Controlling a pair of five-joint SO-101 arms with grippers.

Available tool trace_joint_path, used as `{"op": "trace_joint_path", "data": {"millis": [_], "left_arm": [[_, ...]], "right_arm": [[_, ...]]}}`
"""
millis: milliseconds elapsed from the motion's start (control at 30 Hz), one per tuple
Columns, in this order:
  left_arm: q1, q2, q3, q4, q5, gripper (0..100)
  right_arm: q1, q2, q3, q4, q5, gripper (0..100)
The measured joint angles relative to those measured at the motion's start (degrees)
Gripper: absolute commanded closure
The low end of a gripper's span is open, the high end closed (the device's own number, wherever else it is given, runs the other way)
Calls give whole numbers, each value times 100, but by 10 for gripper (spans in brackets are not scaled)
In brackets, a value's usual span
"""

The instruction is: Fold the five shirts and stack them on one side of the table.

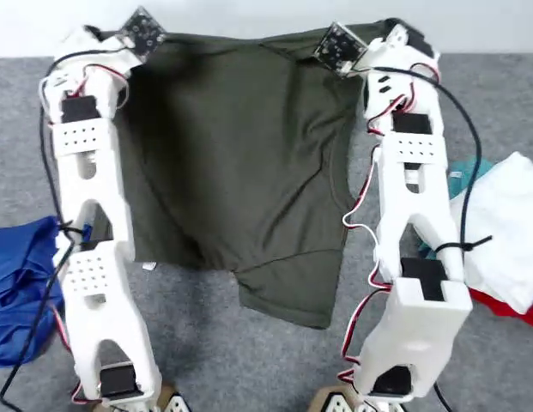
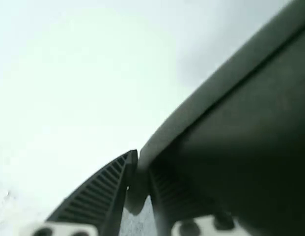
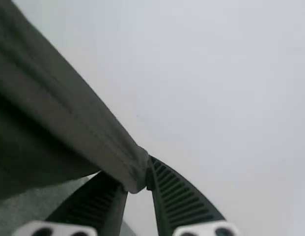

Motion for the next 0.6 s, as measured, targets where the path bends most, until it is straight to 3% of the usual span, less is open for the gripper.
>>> {"op": "trace_joint_path", "data": {"millis": [300, 600], "left_arm": [[79, 1064, -1688, 1714, -396, 994], [-229, 1204, -2347, 3719, -475, 994]], "right_arm": [[35, 0, 0, 211, 0, 989], [-158, -870, 0, 3288, -105, 989]]}}
